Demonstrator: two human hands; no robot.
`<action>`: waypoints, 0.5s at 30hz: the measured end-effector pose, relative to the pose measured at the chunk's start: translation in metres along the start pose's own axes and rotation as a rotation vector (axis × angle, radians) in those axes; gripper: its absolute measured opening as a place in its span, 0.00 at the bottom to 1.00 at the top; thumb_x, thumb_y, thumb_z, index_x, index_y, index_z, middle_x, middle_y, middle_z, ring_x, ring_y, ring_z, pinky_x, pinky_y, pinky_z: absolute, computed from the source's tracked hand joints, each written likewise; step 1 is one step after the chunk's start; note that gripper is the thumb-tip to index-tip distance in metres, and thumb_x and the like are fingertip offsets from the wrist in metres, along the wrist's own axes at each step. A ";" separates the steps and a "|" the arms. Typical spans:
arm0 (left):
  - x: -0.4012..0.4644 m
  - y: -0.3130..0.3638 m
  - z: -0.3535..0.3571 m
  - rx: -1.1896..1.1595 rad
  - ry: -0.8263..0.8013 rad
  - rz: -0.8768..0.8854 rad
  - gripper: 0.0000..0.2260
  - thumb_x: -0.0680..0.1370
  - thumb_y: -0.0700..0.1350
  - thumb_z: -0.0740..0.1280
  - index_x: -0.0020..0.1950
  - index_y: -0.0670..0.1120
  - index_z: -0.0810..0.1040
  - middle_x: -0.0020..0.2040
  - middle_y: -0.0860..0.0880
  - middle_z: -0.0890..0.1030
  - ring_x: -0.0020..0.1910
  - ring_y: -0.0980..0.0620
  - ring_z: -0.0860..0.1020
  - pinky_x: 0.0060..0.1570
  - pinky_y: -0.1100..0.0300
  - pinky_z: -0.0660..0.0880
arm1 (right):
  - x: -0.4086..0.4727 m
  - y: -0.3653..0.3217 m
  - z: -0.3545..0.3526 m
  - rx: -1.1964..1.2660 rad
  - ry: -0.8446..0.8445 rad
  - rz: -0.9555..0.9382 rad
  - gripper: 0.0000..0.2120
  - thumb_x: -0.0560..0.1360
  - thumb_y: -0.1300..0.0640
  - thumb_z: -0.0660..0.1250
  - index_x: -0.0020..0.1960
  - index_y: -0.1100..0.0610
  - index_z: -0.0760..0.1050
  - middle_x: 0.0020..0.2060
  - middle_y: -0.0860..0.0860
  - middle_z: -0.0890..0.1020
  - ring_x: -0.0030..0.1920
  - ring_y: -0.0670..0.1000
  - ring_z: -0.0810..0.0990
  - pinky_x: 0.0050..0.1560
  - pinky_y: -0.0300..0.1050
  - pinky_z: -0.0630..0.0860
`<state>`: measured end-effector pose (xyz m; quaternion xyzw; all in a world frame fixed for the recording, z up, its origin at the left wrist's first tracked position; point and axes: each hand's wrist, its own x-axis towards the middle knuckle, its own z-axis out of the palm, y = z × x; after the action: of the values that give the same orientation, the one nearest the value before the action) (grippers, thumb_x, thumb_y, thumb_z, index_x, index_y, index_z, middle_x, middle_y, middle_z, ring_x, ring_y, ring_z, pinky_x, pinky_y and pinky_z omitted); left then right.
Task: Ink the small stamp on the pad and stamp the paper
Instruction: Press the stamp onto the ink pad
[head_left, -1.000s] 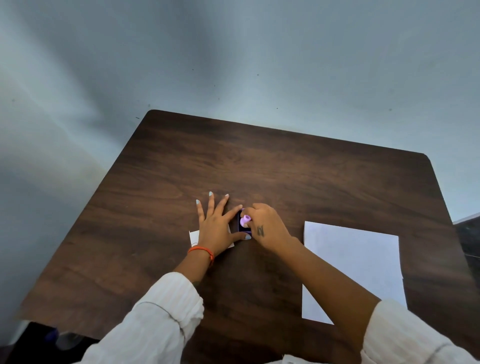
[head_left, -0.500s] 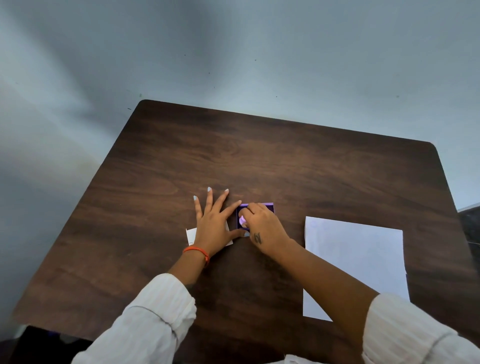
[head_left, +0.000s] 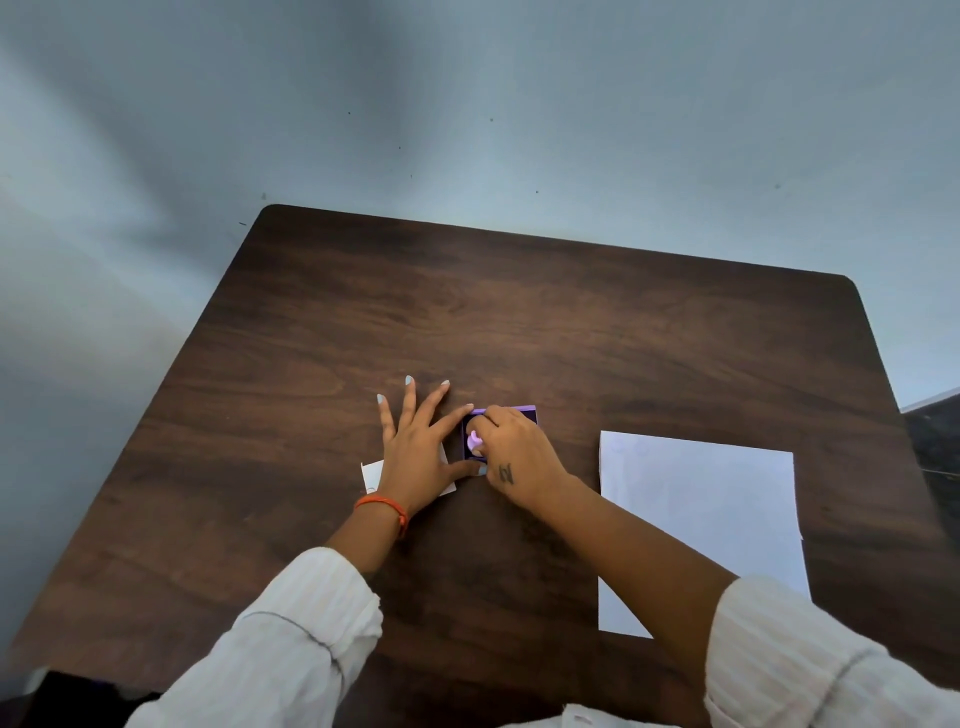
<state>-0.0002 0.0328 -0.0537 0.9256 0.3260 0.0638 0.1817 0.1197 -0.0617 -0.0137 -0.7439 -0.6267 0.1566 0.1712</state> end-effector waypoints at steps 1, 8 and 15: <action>-0.001 0.001 -0.001 0.002 -0.002 -0.003 0.33 0.66 0.64 0.67 0.68 0.57 0.65 0.76 0.48 0.57 0.74 0.43 0.39 0.66 0.39 0.28 | 0.001 -0.001 -0.005 0.059 0.006 0.030 0.11 0.69 0.64 0.67 0.52 0.64 0.76 0.50 0.62 0.80 0.50 0.60 0.78 0.51 0.49 0.73; 0.000 0.006 -0.006 0.074 -0.105 -0.058 0.37 0.67 0.67 0.64 0.71 0.58 0.56 0.77 0.52 0.53 0.74 0.43 0.38 0.66 0.38 0.29 | -0.025 0.020 -0.040 1.367 0.164 0.736 0.09 0.73 0.64 0.66 0.53 0.61 0.78 0.49 0.58 0.82 0.45 0.51 0.81 0.42 0.35 0.81; -0.002 0.010 -0.012 -0.022 -0.123 -0.091 0.40 0.67 0.66 0.66 0.73 0.56 0.52 0.75 0.52 0.59 0.75 0.44 0.44 0.68 0.39 0.30 | -0.088 0.035 -0.055 2.118 0.310 0.846 0.07 0.75 0.65 0.63 0.47 0.63 0.79 0.39 0.57 0.86 0.39 0.51 0.85 0.35 0.40 0.82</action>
<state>0.0018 0.0276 -0.0390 0.9098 0.3552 0.0022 0.2144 0.1609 -0.1572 0.0213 -0.3889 0.1468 0.5566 0.7193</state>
